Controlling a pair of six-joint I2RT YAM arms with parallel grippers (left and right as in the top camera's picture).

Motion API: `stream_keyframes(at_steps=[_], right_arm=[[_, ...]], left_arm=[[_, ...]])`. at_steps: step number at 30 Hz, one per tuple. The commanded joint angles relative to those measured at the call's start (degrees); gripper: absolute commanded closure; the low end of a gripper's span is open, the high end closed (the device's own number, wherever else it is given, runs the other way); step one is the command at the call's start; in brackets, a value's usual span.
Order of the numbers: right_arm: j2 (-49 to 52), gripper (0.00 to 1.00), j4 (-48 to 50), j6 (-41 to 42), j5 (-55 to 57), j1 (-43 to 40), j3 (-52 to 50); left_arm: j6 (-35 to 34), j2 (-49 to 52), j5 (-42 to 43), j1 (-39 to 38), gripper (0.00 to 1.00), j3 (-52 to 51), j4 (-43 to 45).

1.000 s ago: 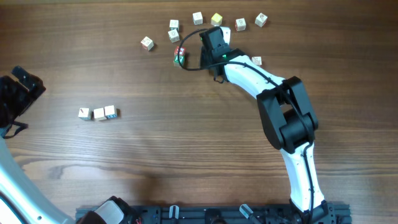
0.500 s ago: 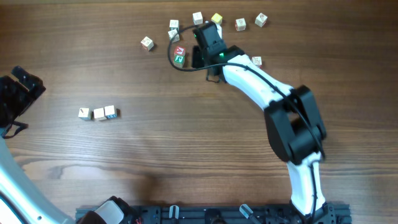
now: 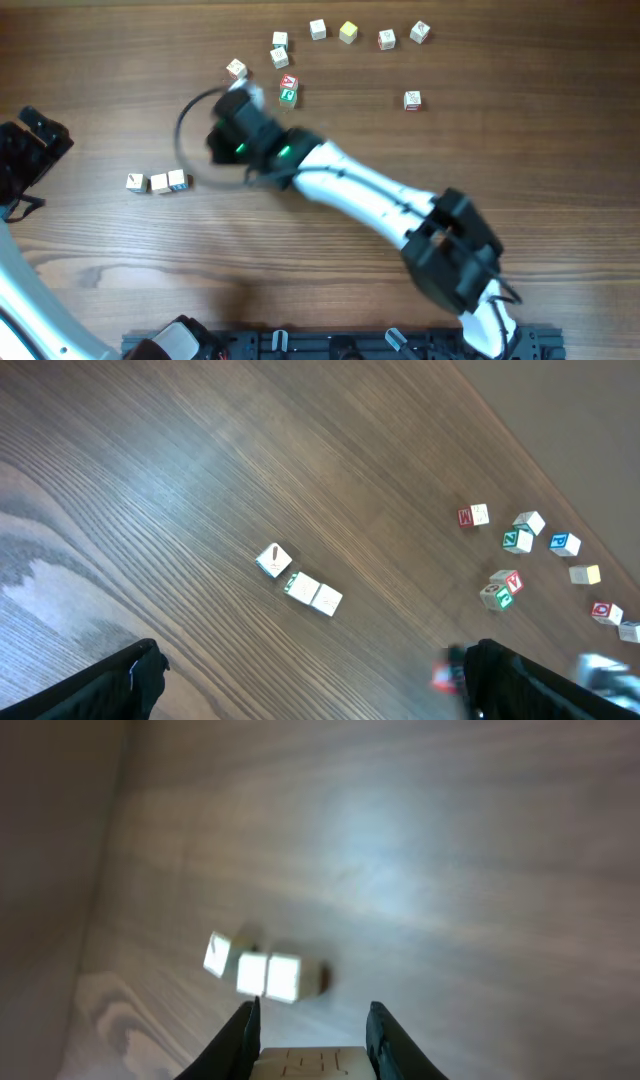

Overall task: Form a horizontal line
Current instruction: 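Carry the E block left and lower it beside the Y block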

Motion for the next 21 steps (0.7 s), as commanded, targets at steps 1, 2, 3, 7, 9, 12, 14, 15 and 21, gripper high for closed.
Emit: stream_keyframes(at_steps=[1,2,3,7,9,12,14,15,21], right_arm=[[4.83,0.85,0.72,1.77,12.02,4.94,-0.07],[5.64,0.84,1.62,1.79,13.16,5.68,-0.07],[6.34,0.84,2.80,1.86,13.29,6.23,-0.07],[7.89,0.85,10.91,6.14,10.62,6.95,-0.07],[8.07,0.85,15.08,6.86,10.78,6.95,-0.07],[8.66,0.85,18.49,6.75,13.44,6.95,-0.07],[9.40,0.85,18.49,6.97,14.84,6.93,-0.07],[9.60,0.85,18.51,6.99,14.78,6.95,-0.07],[13.27,0.84,18.58,11.43,13.68,6.99,-0.07]], left_arm=[[-0.35,0.00,0.90,0.22,0.00,1.01,-0.02],[-0.33,0.00,0.90,0.22,0.00,1.01,-0.02],[-0.35,0.00,0.90,0.22,0.00,1.01,-0.02],[-0.33,0.00,0.90,0.22,0.00,1.01,-0.02],[-0.35,0.00,0.90,0.22,0.00,1.01,-0.02],[-0.35,0.00,0.90,0.22,0.00,1.01,-0.02],[-0.35,0.00,0.90,0.22,0.00,1.01,-0.02],[-0.33,0.00,0.90,0.22,0.00,1.01,-0.02],[-0.35,0.00,0.90,0.22,0.00,1.01,-0.02]])
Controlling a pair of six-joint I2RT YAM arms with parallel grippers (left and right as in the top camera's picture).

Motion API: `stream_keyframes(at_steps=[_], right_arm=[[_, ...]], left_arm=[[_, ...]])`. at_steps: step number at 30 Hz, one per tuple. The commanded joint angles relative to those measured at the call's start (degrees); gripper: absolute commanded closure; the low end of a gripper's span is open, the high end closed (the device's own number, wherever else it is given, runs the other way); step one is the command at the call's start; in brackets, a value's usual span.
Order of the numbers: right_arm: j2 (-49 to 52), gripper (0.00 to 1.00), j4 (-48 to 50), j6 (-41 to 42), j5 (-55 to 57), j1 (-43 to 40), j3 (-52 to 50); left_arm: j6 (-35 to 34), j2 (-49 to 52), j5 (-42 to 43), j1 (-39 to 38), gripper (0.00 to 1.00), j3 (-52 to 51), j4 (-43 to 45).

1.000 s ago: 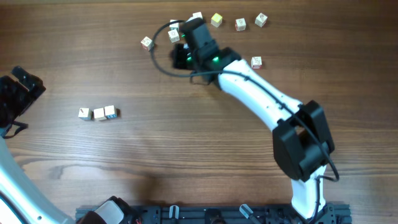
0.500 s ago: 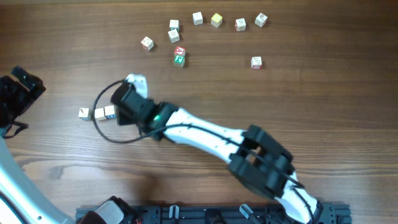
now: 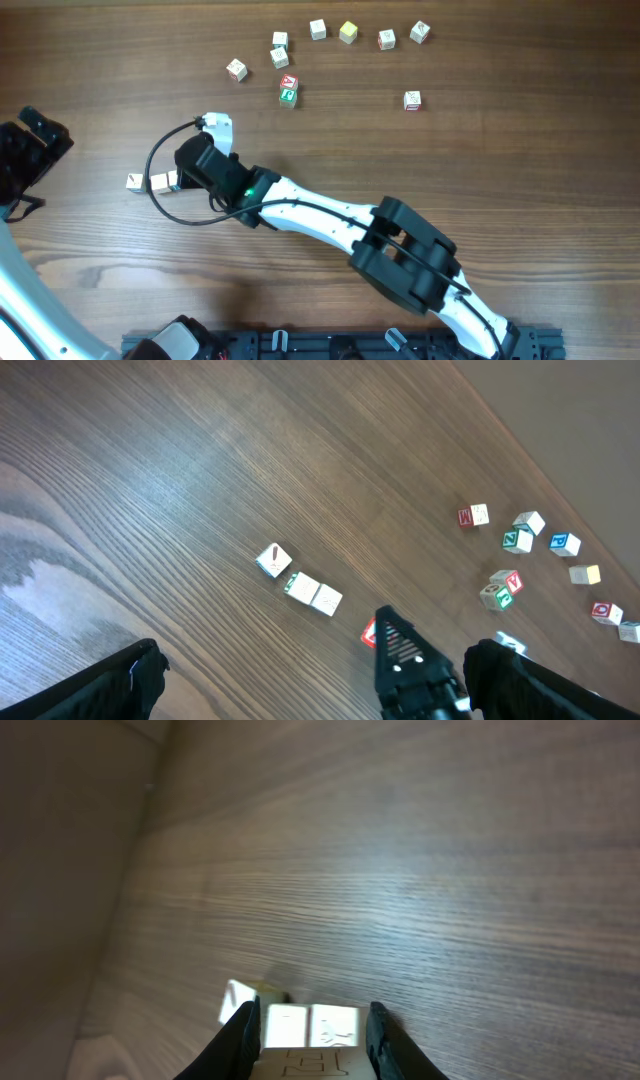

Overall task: Form a horizontal line
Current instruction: 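Carry the E block left and lower it beside the Y block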

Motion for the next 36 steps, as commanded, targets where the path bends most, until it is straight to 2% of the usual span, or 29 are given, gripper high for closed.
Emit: stream_keyframes(at_steps=[1,16,22,28,36], right_arm=[[3.93,0.84,0.46,4.44,1.18,-0.09,0.13],[6.08,0.74,1.68,6.16,1.44,-0.13,0.13],[6.40,0.75,1.33,7.72,1.68,-0.31,0.13],[7.28,0.63,1.55,11.78,2.54,-0.35,0.13],[7.76,0.59,1.60,13.46,2.54,-0.57,0.13]], left_arm=[[-0.33,0.00,0.90,0.22,0.00,1.01,-0.02],[-0.33,0.00,0.90,0.22,0.00,1.01,-0.02],[-0.35,0.00,0.90,0.22,0.00,1.01,-0.02],[-0.35,0.00,0.90,0.22,0.00,1.01,-0.02],[-0.35,0.00,0.90,0.22,0.00,1.01,-0.02]])
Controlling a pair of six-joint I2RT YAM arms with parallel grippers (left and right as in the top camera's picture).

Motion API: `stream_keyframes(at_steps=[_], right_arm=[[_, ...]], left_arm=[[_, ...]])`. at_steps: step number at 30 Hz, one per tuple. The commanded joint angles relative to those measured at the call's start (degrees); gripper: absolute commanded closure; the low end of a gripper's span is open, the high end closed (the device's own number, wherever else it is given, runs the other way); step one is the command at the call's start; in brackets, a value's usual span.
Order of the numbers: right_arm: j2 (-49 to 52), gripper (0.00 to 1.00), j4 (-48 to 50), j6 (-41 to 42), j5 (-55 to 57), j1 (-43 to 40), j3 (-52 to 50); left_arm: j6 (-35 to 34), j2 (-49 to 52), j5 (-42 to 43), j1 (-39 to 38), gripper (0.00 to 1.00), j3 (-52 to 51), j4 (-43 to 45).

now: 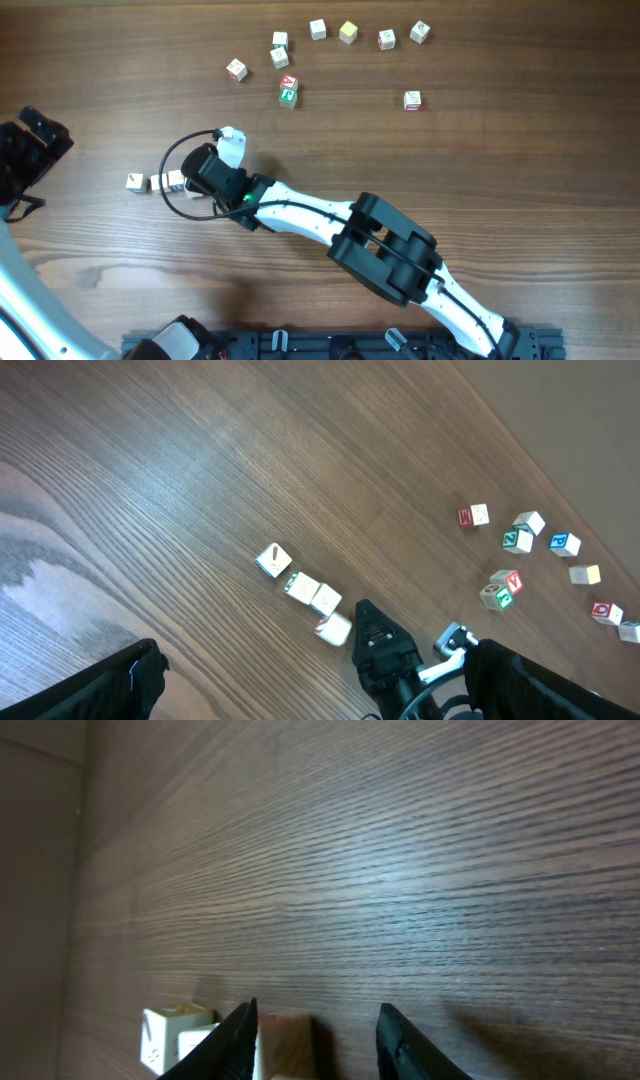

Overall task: Form a horizontal line
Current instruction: 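Carry the E block left and lower it beside the Y block, then push the E block against the row and release it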

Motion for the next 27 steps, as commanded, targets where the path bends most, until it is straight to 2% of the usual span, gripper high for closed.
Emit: stream_keyframes(at_steps=[1,6,11,14,18,20,22,25,27], right_arm=[[1.68,0.59,0.46,1.33,1.40,-0.37,0.13],[1.73,0.56,0.70,1.40,1.49,-0.37,0.13],[1.79,0.47,0.70,0.17,1.64,-0.50,0.13],[1.53,0.45,0.68,-0.50,1.68,-0.74,0.15],[-1.27,0.37,-0.04,-8.52,2.19,-2.29,0.15],[-3.54,0.36,-0.85,-9.88,2.01,-3.52,0.15],[-5.31,0.40,-1.55,-9.84,-0.92,-4.63,0.15],[-6.60,0.61,-1.81,-8.63,-10.91,-5.38,0.15],[-6.51,0.76,-3.17,-4.90,-15.50,-5.07,0.15]], left_arm=[[-0.35,0.00,0.90,0.22,0.00,1.01,-0.02],[-0.35,0.00,0.90,0.22,0.00,1.01,-0.02],[-0.33,0.00,0.90,0.22,0.00,1.01,-0.02],[-0.33,0.00,0.90,0.22,0.00,1.01,-0.02],[-0.35,0.00,0.90,0.22,0.00,1.01,-0.02],[-0.33,0.00,0.90,0.22,0.00,1.01,-0.02],[-0.33,0.00,0.90,0.22,0.00,1.01,-0.02],[-0.35,0.00,0.90,0.22,0.00,1.01,-0.02],[-0.35,0.00,0.90,0.22,0.00,1.01,-0.02]])
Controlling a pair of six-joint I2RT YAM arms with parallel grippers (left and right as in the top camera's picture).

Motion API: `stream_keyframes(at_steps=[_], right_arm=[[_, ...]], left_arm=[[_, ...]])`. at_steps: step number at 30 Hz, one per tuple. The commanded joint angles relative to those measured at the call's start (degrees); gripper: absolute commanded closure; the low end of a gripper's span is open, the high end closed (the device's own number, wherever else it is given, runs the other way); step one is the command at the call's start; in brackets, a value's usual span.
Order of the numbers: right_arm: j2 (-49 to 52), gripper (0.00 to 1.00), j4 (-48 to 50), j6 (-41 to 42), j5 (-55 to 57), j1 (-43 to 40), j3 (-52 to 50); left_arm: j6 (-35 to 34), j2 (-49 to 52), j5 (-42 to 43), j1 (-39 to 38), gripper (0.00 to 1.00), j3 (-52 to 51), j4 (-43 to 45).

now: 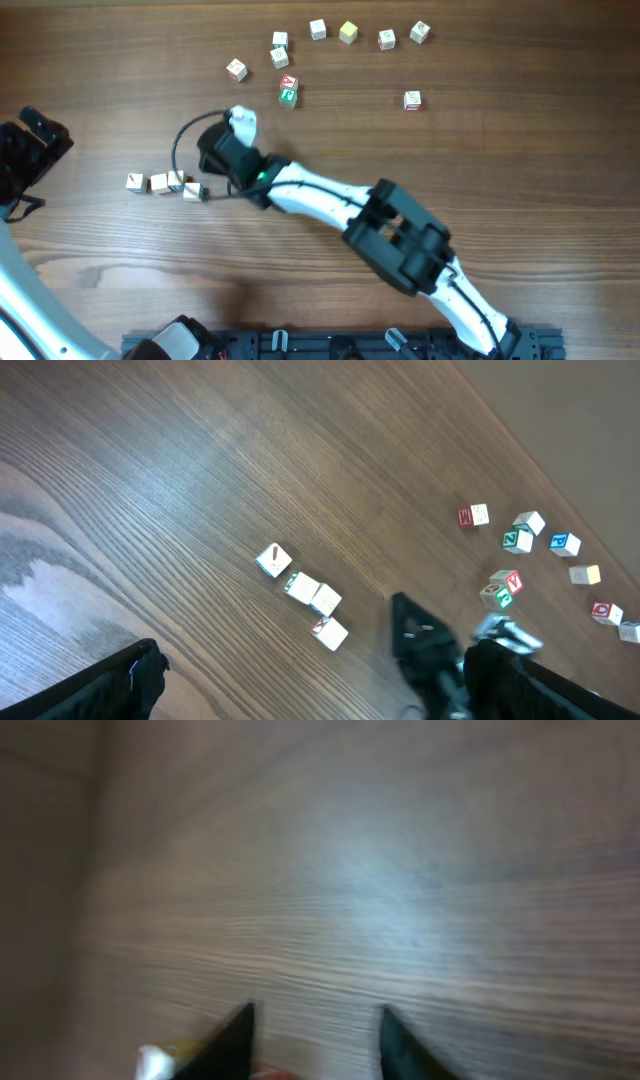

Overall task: Form a horizontal line
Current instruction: 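Push the E block against the row and release it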

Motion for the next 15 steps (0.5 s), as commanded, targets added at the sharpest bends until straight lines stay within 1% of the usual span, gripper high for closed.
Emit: stream_keyframes(at_steps=[1,3,5,9,12,15], right_arm=[[-3.37,0.83,-2.91,5.31,-10.75,0.61,0.15],[-3.15,0.95,-7.04,11.67,-10.38,2.10,0.13],[-3.15,0.95,-10.01,15.52,-9.62,3.76,0.13],[-3.15,0.95,-10.38,18.34,-8.74,7.06,0.13],[-3.13,0.96,-10.56,19.19,-4.44,9.38,0.13],[-2.34,0.96,-10.01,19.39,-3.30,10.80,0.11]], left_arm=[[-0.35,0.00,0.90,0.22,0.00,1.01,-0.02],[-0.35,0.00,0.90,0.22,0.00,1.01,-0.02],[-0.33,0.00,0.90,0.22,0.00,1.01,-0.02],[-0.35,0.00,0.90,0.22,0.00,1.01,-0.02],[-0.35,0.00,0.90,0.22,0.00,1.01,-0.02],[-0.35,0.00,0.90,0.22,0.00,1.01,-0.02]])
